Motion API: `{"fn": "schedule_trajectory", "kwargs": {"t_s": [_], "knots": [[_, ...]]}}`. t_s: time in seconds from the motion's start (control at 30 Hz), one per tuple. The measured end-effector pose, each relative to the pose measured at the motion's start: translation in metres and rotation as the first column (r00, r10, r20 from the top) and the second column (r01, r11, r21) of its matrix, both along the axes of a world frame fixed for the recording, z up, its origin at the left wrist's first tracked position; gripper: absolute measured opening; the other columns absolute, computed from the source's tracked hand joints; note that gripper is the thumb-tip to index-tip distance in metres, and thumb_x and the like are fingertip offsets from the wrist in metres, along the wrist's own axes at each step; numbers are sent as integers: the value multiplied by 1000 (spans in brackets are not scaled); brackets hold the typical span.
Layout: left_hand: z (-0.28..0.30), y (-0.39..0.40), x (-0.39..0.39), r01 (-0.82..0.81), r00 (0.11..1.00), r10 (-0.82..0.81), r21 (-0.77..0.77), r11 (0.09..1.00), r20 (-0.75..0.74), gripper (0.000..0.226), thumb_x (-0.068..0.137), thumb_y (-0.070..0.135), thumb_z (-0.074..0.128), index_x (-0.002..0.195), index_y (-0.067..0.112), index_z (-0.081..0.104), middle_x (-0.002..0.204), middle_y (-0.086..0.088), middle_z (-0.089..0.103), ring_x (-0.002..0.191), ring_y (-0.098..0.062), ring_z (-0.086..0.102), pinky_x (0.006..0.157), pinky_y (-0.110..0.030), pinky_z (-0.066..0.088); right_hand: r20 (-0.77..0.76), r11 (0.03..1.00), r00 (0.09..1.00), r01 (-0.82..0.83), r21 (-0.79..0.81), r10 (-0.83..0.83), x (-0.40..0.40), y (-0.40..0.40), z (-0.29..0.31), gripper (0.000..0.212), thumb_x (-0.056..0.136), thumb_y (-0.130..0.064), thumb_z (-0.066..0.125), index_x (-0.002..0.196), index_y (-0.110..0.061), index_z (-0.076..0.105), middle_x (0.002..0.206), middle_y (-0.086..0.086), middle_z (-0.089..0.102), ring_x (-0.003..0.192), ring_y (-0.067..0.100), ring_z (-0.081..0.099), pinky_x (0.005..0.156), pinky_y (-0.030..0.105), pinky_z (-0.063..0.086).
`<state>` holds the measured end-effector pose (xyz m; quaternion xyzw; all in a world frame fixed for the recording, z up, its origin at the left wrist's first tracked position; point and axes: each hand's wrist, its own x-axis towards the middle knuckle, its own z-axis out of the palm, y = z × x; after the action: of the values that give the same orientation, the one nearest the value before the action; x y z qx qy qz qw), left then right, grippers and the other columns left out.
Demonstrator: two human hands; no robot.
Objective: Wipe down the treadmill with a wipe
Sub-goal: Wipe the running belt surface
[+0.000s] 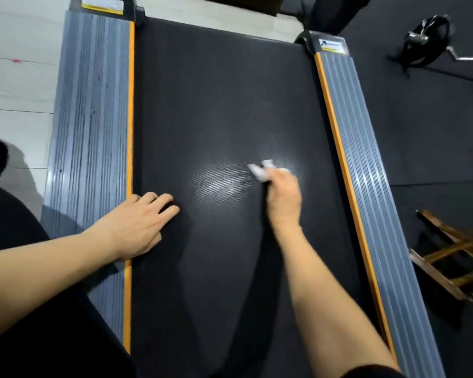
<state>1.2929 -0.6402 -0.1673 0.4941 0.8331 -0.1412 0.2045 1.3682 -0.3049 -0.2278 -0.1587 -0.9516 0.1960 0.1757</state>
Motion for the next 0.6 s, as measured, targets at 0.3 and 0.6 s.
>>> {"fn": "schedule_trajectory", "kwargs": {"t_s": [0.3, 0.6], "knots": [[-24, 71, -81, 66, 998, -61, 179, 982, -35, 81, 89, 65, 29, 157, 23, 38, 163, -20, 32, 144, -44, 38, 115, -58, 33, 1, 840, 842, 539, -70, -540, 10, 57, -23, 40, 96, -3, 50, 126, -22, 68, 121, -7, 63, 112, 11, 53, 94, 21, 45], [-39, 114, -118, 226, 966, -230, 46, 973, 121, 110, 85, 85, 39, 153, 38, -33, 163, -14, -36, 153, -43, -20, 119, -66, -4, 47, 813, 812, 583, -18, -581, 4, 63, -21, 46, 85, 7, 51, 121, -19, 65, 121, -1, 61, 111, 20, 52, 101, 17, 33]]}}
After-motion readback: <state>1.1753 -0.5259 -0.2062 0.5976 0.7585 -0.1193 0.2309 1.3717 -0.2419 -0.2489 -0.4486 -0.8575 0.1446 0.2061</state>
